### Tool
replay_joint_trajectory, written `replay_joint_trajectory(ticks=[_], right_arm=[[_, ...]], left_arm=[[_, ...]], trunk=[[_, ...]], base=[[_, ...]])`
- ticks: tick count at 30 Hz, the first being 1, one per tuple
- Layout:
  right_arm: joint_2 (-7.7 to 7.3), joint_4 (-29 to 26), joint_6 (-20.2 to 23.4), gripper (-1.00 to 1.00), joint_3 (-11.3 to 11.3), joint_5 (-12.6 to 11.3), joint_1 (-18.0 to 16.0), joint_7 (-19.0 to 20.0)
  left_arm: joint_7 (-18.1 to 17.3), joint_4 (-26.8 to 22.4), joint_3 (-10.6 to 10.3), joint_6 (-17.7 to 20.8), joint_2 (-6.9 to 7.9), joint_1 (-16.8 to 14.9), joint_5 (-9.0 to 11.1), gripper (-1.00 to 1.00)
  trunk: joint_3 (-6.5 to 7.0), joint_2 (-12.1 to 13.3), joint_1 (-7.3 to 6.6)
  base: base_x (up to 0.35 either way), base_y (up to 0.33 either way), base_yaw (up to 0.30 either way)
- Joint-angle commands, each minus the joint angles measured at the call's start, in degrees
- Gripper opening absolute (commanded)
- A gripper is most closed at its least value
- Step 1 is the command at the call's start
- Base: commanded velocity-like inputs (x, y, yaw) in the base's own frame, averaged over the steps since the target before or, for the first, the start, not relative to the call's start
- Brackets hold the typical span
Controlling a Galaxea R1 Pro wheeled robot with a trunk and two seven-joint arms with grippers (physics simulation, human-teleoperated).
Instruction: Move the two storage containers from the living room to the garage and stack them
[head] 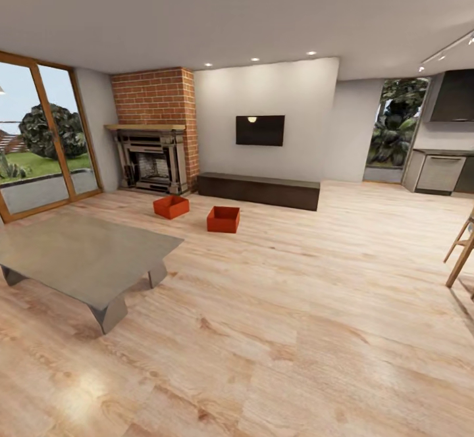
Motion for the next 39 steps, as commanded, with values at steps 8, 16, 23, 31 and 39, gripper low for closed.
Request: replay_joint_trajectory(ticks=[8, 16, 23, 31, 39], right_arm=[[0.05, 0.1, -0.26, 1.0, 0.48, -0.56, -0.04, 0.07], [0.01, 0.1, -0.26, 1.0, 0.48, -0.56, -0.04, 0.07], [-0.01, 0.1, -0.26, 1.0, 0.48, -0.56, -0.04, 0.07], [-0.04, 0.1, -0.26, 1.0, 0.48, -0.56, -0.04, 0.07], [-0.04, 0.1, -0.26, 1.0, 0.48, -0.56, -0.04, 0.07]], left_arm=[[-0.08, 0.02, 0.01, -0.14, 0.0, -0.02, 0.48, 1.0], [-0.07, 0.02, 0.01, -0.14, 0.0, -0.02, 0.48, 1.0], [-0.06, 0.02, 0.01, -0.14, 0.0, -0.02, 0.49, 1.0], [-0.07, 0.02, 0.01, -0.14, 0.0, -0.02, 0.48, 1.0], [-0.06, 0.02, 0.01, -0.14, 0.0, -0.02, 0.49, 1.0]], trunk=[[-0.06, -0.03, 0.03], [-0.06, -0.03, 0.03], [-0.06, -0.03, 0.03], [-0.06, -0.03, 0.03], [-0.06, -0.03, 0.03]], base=[[0.323, 0.0, 0.0], [0.323, 0.0, 0.0], [0.323, 0.0, 0.0], [0.323, 0.0, 0.0], [0.323, 0.0, 0.0]])
